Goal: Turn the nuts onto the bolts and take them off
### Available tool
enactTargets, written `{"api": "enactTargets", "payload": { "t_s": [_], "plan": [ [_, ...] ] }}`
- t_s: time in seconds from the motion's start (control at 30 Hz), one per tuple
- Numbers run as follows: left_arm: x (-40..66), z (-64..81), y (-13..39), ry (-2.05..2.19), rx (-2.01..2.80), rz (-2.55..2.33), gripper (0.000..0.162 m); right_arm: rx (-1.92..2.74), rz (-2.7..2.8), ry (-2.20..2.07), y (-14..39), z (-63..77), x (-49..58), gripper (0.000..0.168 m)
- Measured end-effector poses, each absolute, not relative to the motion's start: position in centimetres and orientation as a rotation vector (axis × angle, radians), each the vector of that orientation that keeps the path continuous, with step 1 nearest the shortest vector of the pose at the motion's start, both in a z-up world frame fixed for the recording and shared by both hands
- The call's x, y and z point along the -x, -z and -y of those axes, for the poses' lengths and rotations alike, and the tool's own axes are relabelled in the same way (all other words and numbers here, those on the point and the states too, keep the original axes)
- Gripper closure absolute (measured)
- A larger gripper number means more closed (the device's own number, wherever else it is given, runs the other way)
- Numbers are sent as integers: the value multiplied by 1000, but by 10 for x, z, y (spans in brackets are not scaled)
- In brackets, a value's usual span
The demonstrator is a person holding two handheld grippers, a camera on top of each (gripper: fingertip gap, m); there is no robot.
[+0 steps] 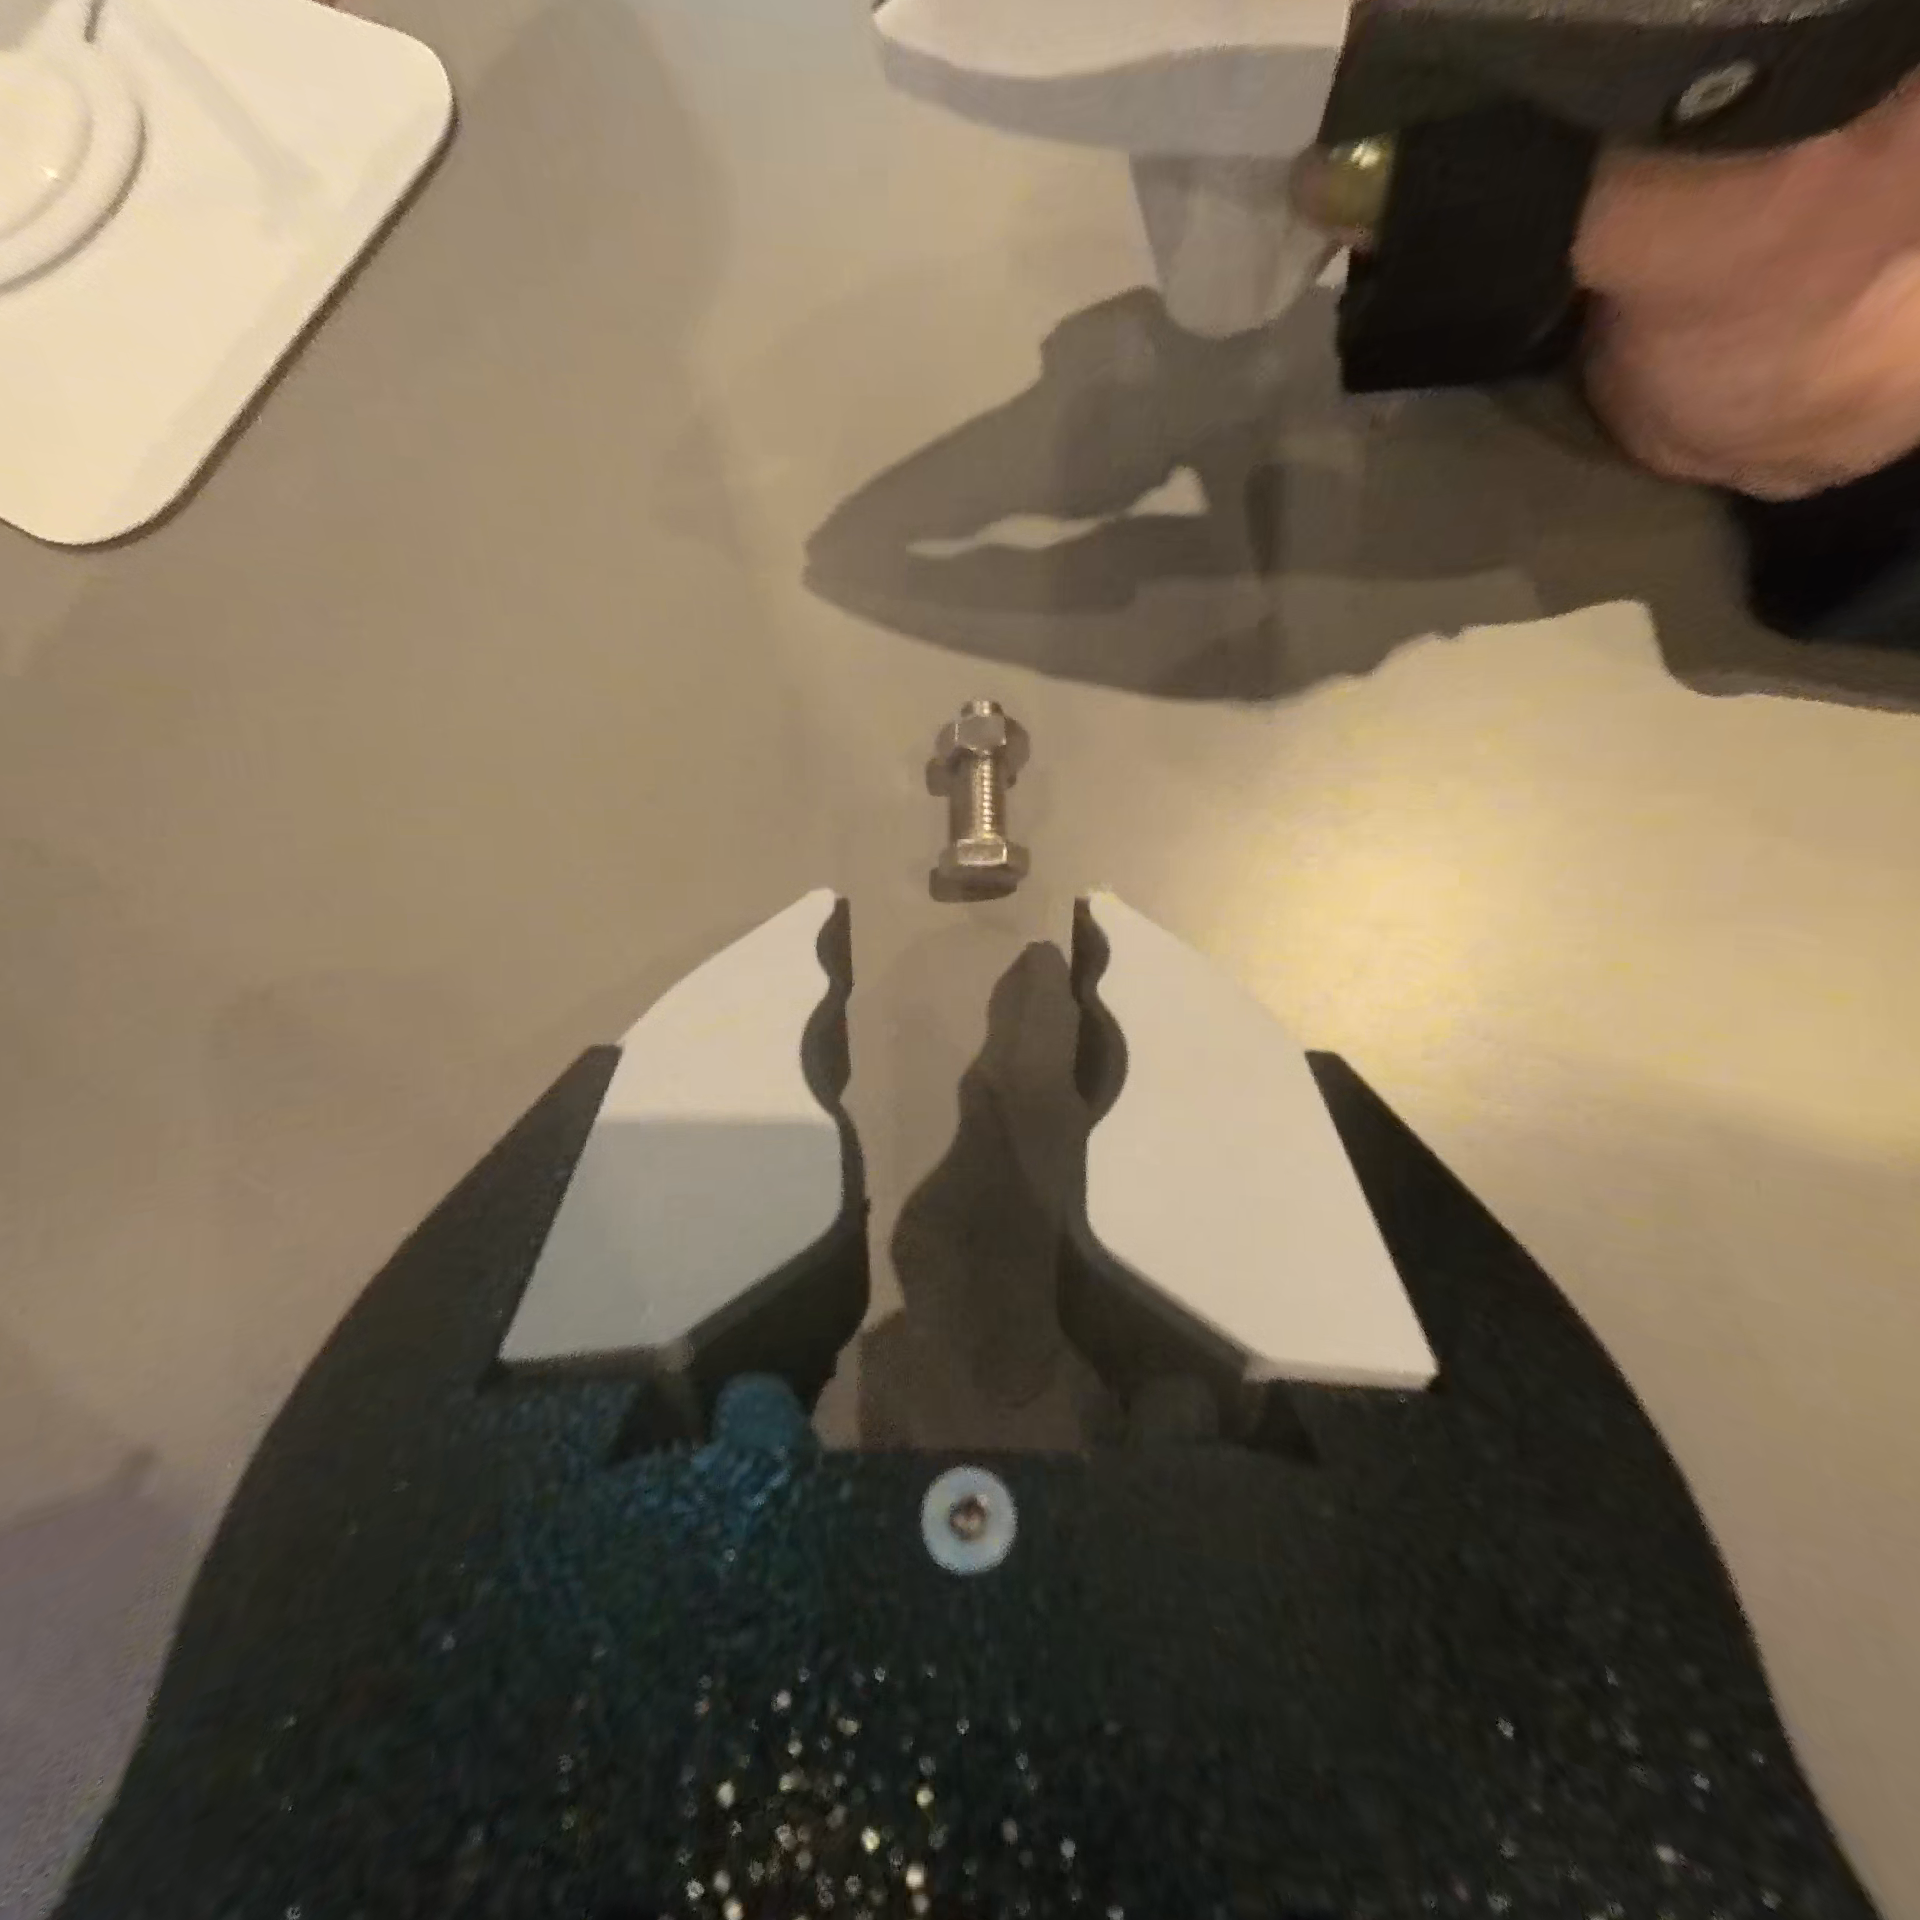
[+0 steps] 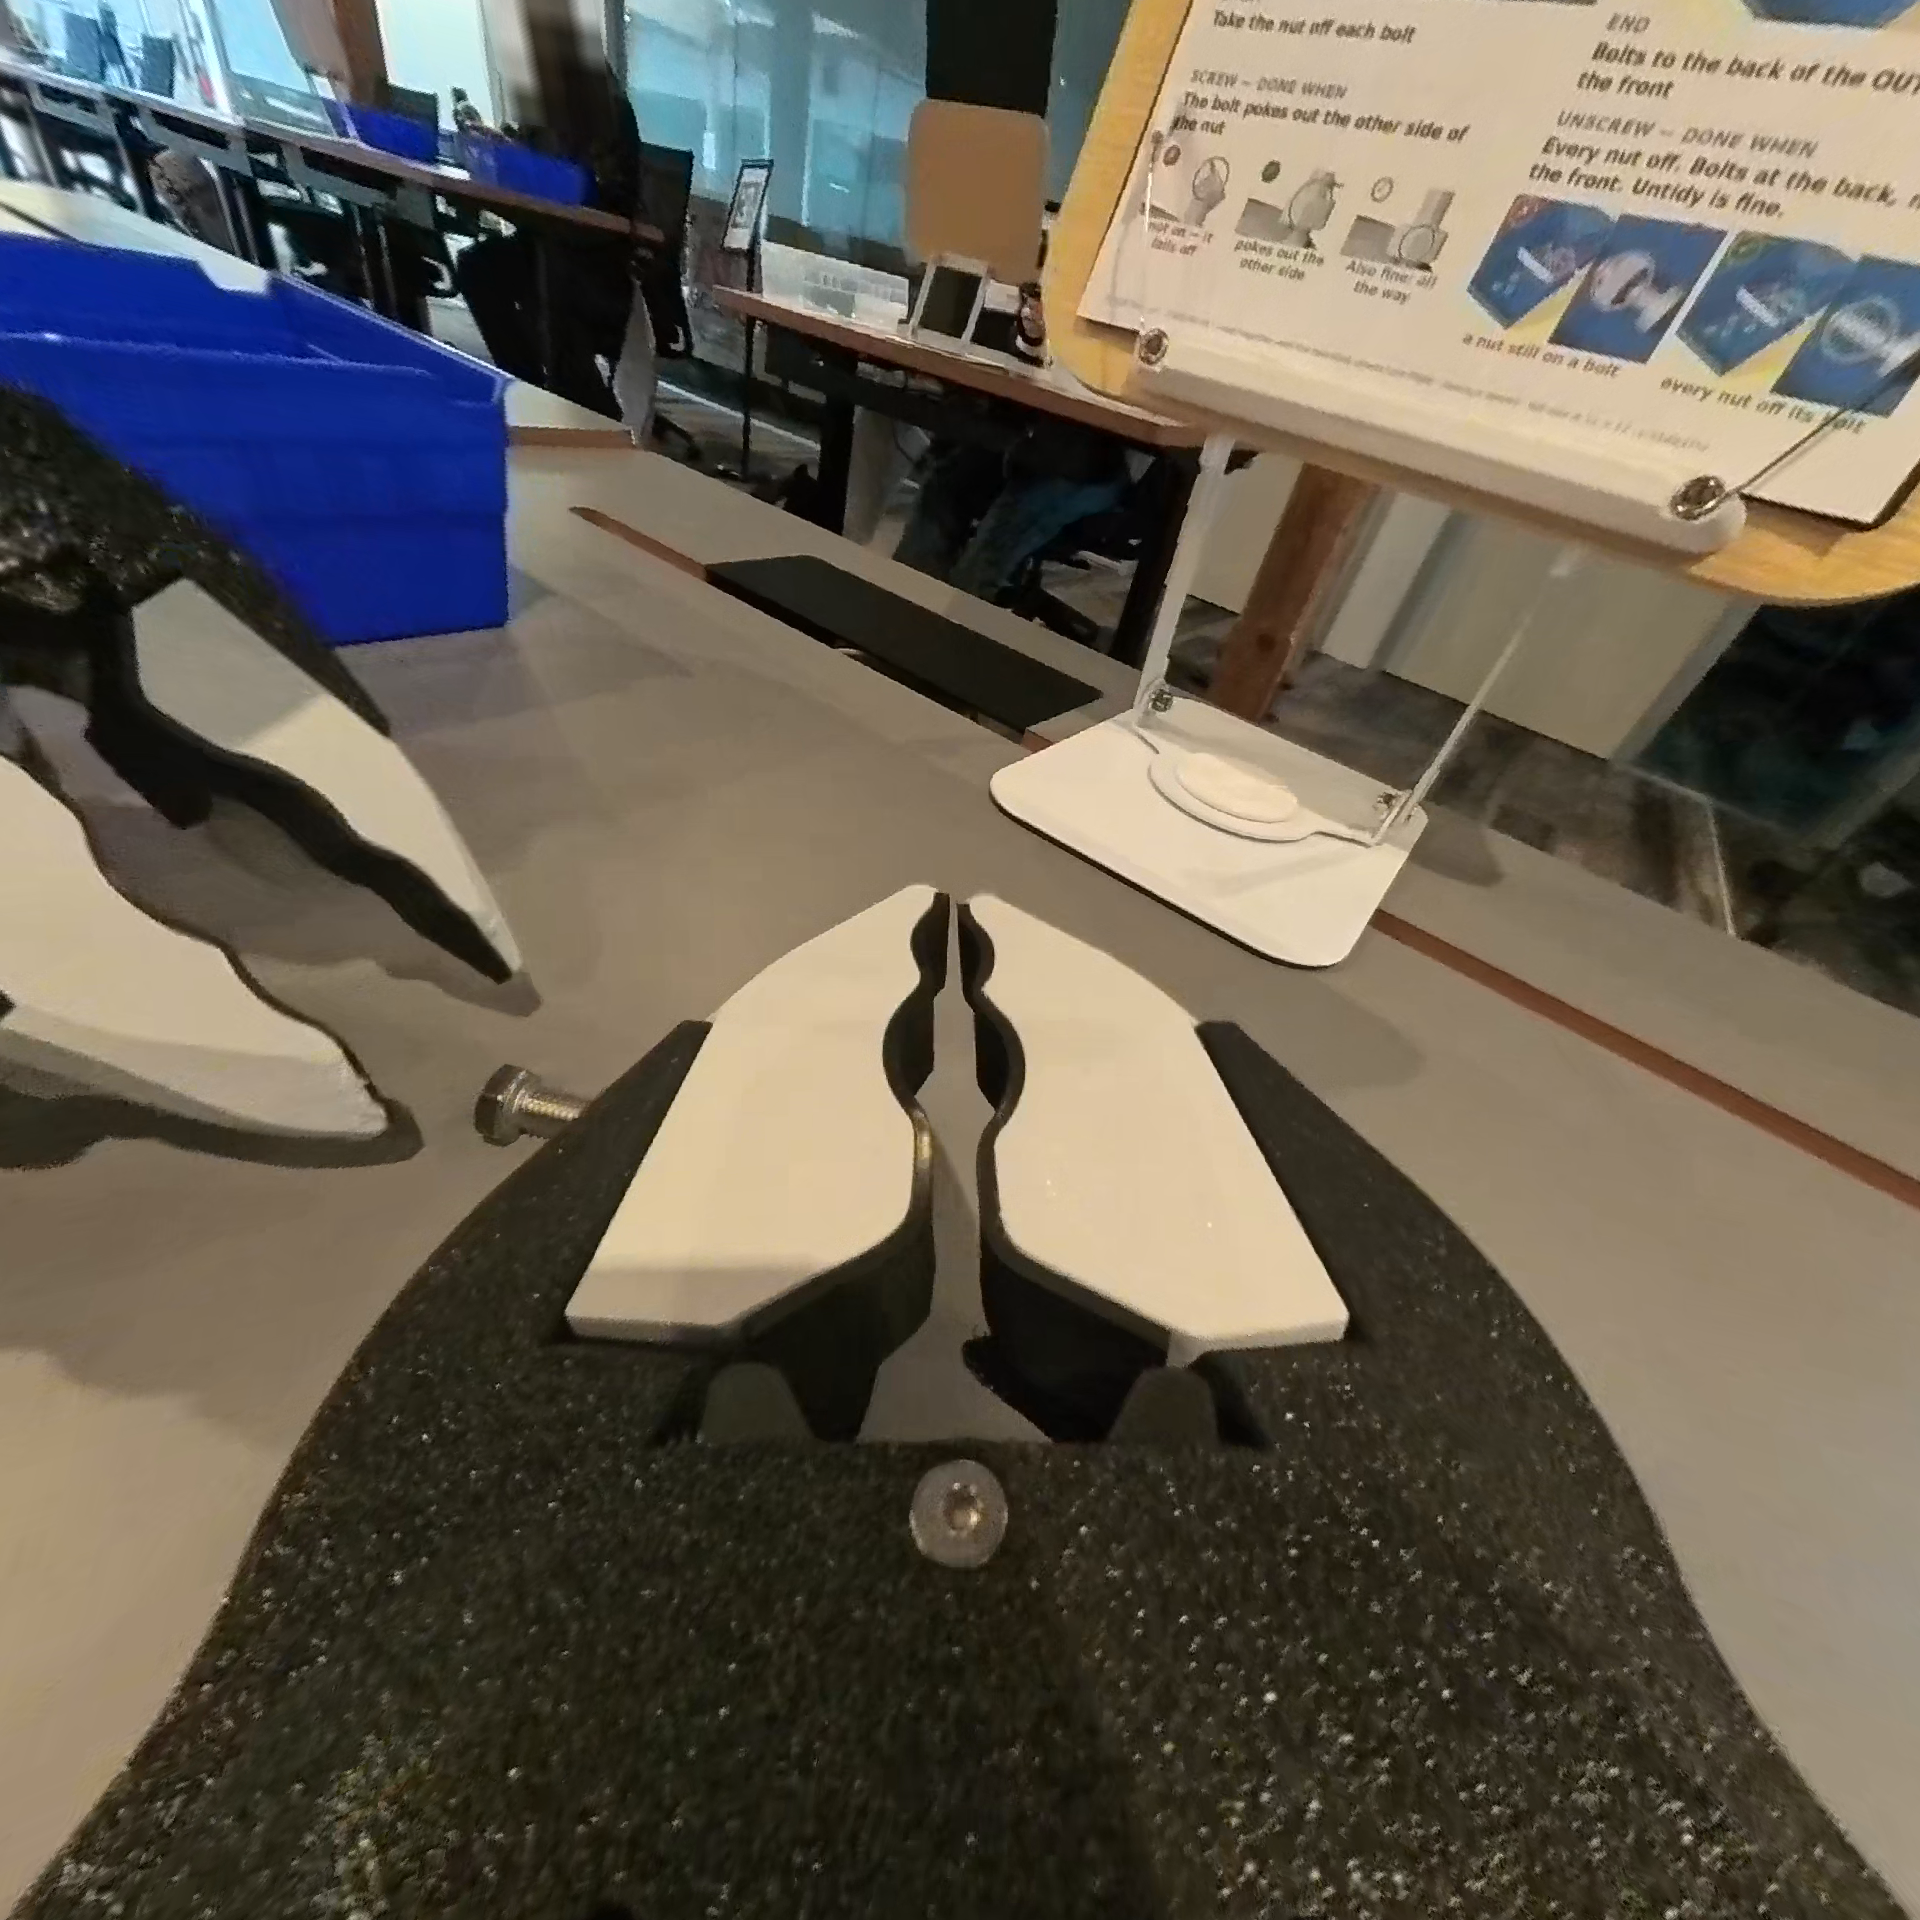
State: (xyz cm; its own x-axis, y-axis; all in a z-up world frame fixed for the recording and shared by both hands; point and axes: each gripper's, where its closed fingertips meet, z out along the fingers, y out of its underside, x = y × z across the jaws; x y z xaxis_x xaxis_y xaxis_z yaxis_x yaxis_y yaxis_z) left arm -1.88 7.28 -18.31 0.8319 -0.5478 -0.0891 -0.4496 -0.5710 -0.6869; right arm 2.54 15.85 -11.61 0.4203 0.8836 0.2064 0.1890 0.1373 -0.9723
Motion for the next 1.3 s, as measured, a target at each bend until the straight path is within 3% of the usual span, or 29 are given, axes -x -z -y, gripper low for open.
{"api": "enactTargets", "payload": {
  "t_s": [0.6,0.77,1.1,1.17,1.3],
  "plan": [
    [-2,-86,200,200,2279,-749,120,1374,1073,-631,121,-160,-18,167],
    [-5,-87,201,250,2267,-726,145,1371,1082,-625,121,-159,-17,167],
    [-3,-88,194,318,2160,-670,140,1335,1128,-646,121,-151,-13,167],
    [-5,-86,192,332,2134,-689,151,1322,1135,-656,120,-149,-13,167],
    [-9,-82,190,310,2090,-768,155,1300,1174,-691,120,-141,-13,166]
  ]
}}
